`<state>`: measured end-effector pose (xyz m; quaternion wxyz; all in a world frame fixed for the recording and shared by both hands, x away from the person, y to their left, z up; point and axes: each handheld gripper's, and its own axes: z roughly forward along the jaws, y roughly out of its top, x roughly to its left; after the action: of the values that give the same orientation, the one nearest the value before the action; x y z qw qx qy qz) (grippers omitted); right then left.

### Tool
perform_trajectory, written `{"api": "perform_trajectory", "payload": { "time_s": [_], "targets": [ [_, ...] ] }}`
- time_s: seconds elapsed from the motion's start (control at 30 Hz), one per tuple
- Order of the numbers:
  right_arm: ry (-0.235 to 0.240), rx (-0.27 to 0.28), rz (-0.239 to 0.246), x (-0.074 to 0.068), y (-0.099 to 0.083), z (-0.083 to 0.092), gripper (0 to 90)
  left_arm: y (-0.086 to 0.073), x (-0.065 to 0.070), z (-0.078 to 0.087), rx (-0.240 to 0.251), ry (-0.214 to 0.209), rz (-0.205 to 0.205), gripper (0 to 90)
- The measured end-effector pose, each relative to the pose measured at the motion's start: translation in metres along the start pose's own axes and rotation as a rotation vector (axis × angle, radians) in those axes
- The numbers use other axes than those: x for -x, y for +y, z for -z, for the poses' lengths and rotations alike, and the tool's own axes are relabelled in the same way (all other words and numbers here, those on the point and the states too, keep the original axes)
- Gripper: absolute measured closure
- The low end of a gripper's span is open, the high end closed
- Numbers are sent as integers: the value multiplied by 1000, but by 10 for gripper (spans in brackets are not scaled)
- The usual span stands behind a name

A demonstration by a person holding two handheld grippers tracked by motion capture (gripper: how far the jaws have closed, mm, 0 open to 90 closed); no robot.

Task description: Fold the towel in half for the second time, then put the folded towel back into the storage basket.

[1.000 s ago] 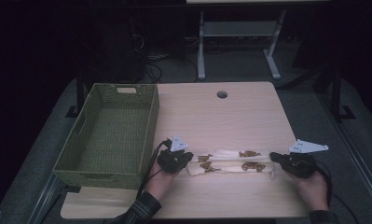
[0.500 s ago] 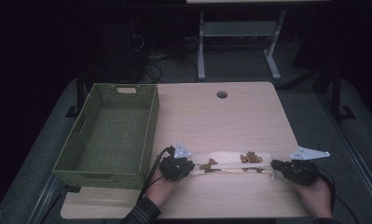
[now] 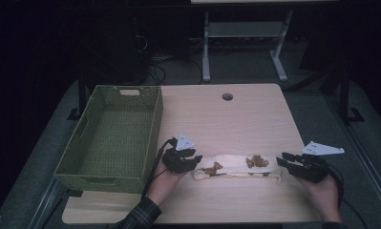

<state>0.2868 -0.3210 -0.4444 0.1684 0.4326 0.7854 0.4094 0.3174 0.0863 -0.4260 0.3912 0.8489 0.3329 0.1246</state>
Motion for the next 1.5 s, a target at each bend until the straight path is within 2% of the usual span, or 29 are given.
{"api": "perform_trajectory", "payload": {
  "time_s": [0.1, 0.23, 0.37, 0.47, 0.53, 0.6, 0.83, 0.93, 1.17, 1.3, 1.5],
  "targets": [
    [-11, -51, 4, 1, -6, -9, 603, -5, 2, -11, -45, -3, -28, 556],
    [-14, -83, -2, 4, -14, -11, 578, -15, 6, -16, -81, -23, -22, 526],
    [-7, -107, -8, 3, -21, -9, 539, -23, 12, -16, -118, -9, -54, 489],
    [5, -124, 0, 0, -26, -9, 525, -29, 13, -16, -146, 17, -83, 468],
    [4, -131, 2, -2, -28, -8, 520, -31, 13, -16, -144, 14, -71, 460],
    [4, -126, 4, -1, -28, -8, 510, -28, 12, -15, -136, 14, -76, 457],
    [7, -84, -19, 1, -17, -6, 511, -9, 9, -14, -81, 11, -79, 452],
    [7, -74, -27, 2, -12, -10, 507, -2, 5, -18, -76, 6, -90, 441],
    [0, -121, -11, 1, -10, -26, 505, 11, -5, -36, -57, -34, -104, 438],
    [6, -134, -31, 1, -11, -29, 518, 14, -6, -46, -70, -91, -117, 438],
    [19, -134, -36, 2, -13, -29, 565, 9, -6, -58, -121, -118, -143, 446]
  ]
}}
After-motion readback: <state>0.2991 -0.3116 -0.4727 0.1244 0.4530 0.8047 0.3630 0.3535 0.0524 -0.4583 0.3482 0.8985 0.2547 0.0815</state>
